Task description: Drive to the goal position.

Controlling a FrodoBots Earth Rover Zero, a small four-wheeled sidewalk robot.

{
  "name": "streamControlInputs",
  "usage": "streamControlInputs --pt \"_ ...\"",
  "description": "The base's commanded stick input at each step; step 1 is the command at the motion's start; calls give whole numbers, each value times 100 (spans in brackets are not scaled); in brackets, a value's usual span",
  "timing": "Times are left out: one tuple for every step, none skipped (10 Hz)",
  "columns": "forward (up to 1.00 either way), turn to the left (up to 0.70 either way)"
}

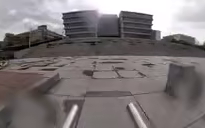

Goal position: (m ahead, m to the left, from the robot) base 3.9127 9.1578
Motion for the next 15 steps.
streamControlInputs --pt "100 -20" --pt "100 0" --pt "100 0" --pt "100 0" --pt "100 0" --pt "100 0" --pt "100 0" --pt "100 0" --pt "100 0" --pt "100 0" --pt "100 0" --pt "100 0" --pt "100 0" --pt "100 0" --pt "100 0"
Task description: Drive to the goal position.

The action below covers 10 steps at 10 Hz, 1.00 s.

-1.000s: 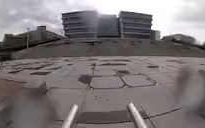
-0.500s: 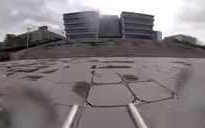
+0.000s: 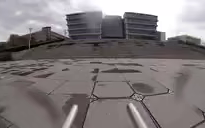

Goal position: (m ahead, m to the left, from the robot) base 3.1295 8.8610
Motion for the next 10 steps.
streamControlInputs --pt "100 0" --pt "100 0" --pt "100 0" --pt "100 0" --pt "100 0" --pt "100 0" --pt "100 3" --pt "100 25" --pt "100 27" --pt "100 27"
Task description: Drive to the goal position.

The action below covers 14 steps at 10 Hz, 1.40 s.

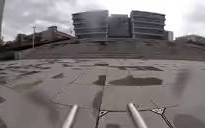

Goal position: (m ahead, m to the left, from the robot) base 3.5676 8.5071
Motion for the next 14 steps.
streamControlInputs --pt "100 27" --pt "100 27" --pt "100 27" --pt "100 27" --pt "100 27" --pt "100 27" --pt "100 27" --pt "100 27" --pt "100 27" --pt "100 27" --pt "100 27" --pt "100 27" --pt "100 27" --pt "100 27"
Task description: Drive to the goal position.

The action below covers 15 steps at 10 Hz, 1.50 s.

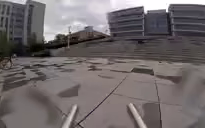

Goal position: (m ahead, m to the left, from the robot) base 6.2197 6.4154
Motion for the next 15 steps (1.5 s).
streamControlInputs --pt "100 27" --pt "100 27" --pt "100 27" --pt "100 27" --pt "100 27" --pt "100 27" --pt "100 27" --pt "100 27" --pt "100 27" --pt "100 27" --pt "100 27" --pt "100 27" --pt "100 27" --pt "100 27" --pt "100 27"
